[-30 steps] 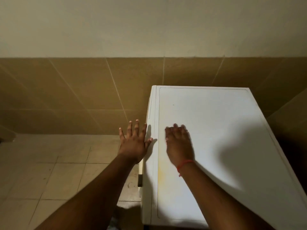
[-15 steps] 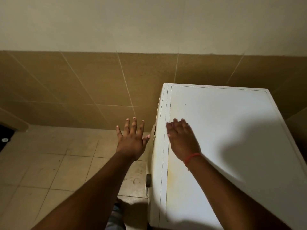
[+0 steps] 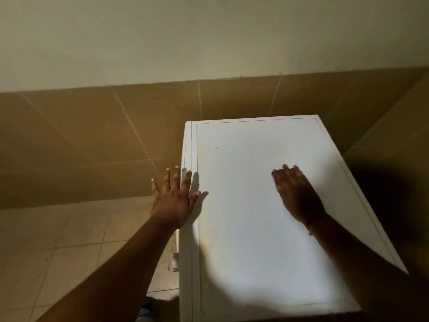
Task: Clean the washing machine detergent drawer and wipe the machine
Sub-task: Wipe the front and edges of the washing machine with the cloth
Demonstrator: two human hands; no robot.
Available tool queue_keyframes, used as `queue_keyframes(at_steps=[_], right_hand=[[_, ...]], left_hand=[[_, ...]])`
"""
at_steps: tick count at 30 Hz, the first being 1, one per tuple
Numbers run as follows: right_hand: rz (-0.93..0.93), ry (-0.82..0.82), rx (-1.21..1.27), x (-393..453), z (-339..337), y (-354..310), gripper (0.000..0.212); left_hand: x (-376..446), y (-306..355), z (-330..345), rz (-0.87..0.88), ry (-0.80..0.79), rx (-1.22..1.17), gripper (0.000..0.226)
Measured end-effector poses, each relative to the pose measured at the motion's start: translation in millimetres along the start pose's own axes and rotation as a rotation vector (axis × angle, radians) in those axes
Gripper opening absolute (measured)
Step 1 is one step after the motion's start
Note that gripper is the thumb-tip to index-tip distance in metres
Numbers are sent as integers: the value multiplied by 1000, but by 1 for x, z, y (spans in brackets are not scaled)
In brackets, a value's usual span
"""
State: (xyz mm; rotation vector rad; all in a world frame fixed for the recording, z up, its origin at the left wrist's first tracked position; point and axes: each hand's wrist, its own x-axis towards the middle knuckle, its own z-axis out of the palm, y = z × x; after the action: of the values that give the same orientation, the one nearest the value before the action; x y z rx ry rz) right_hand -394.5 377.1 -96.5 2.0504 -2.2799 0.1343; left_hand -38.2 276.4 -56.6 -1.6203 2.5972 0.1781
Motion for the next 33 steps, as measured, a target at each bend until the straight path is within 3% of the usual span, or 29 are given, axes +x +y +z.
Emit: queue_keyframes(at_steps=[2,3,5,6,9,11,13,16,19,22,26,29,32,33], right_hand=[[-188,-89,-45,-11,1,20,48],[-132,-64,-43,-11,-3,33,48],[220,-27,41,-13,-10,57,56],[288,-35,53,-15,-9,63,60],[96,-108,-19,-24,0,77,62],[207,-80,2,-20,-4,89,68],[309,-96,42,-15,-6,93,60],[116,-52,-11,-16,-1,95,55],[409,-14,28,-13,-2,108,60],[265,6,45,-14,9,110,59],[292,-15,51,-5,3,108,59],[-5,18,-12,-7,7,95,52],[241,43,-21,0,-3,67,59],[218,40,-48,3,-2,48,57]], left_hand=[[3,10,2,28,-4,18,76],[5,15,1,35,-4,14,75],[8,26,1,54,-1,-8,72],[9,31,2,70,-1,-10,71],[13,42,6,111,-1,26,74],[15,48,8,115,-6,37,77],[17,54,9,121,-11,54,77],[16,59,12,140,-1,70,79],[12,64,15,134,-16,59,79],[9,68,17,147,0,68,79],[7,66,17,130,11,40,79],[5,59,15,119,28,37,78],[1,50,16,91,12,38,77],[0,47,16,77,13,28,77]])
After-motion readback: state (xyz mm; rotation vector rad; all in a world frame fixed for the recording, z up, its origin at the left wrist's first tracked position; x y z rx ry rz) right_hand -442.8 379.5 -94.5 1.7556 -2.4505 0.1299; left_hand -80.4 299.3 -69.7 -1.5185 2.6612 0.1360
